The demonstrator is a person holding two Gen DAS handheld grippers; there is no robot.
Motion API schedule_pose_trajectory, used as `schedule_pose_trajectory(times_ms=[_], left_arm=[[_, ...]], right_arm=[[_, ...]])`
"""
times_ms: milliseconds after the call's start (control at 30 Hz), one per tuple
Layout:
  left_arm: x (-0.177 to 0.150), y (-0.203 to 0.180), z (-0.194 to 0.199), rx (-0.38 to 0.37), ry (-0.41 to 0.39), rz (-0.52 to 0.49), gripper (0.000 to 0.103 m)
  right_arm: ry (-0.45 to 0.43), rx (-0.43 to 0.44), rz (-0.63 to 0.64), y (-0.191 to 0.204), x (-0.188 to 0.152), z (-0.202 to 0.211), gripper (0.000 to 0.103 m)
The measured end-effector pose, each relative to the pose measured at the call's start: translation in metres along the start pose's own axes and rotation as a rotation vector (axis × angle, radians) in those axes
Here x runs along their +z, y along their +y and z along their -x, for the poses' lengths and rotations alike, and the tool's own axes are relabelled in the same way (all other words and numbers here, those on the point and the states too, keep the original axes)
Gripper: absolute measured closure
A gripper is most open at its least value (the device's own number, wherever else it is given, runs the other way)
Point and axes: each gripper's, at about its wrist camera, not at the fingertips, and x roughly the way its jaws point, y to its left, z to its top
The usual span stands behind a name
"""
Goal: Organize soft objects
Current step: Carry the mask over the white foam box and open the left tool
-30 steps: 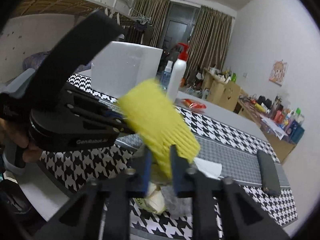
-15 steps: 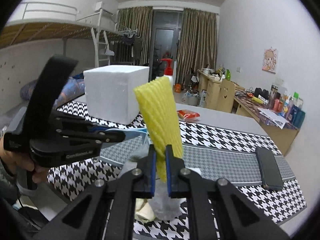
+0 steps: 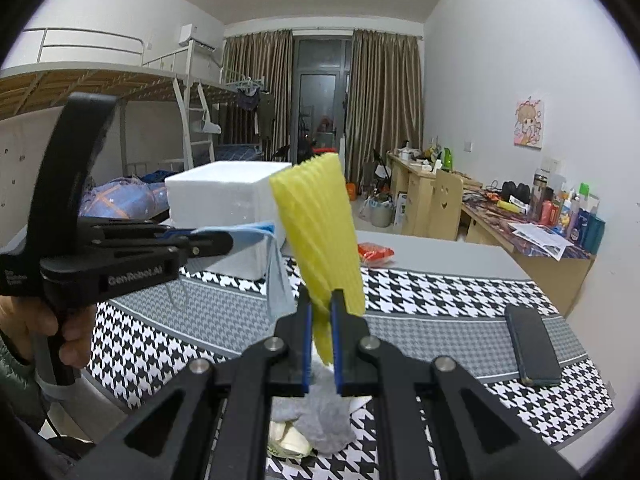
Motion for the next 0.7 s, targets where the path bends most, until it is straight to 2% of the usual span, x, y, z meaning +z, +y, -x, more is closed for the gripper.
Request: schedule_pose_trajectory(times_ms=[400,700], left_arm=[[0.017,0.005,0.034,0.034,-0.084,0.003,0.096],[0.029,0.017,0.046,0.108,-0.118,0.017,0.096]], right_arm=[[-0.042,0.019,-0.019,0.004,0.017,0.004,0.092],[-0.065,0.036,-0.025,0.005,0.033,-0.002,0.092]])
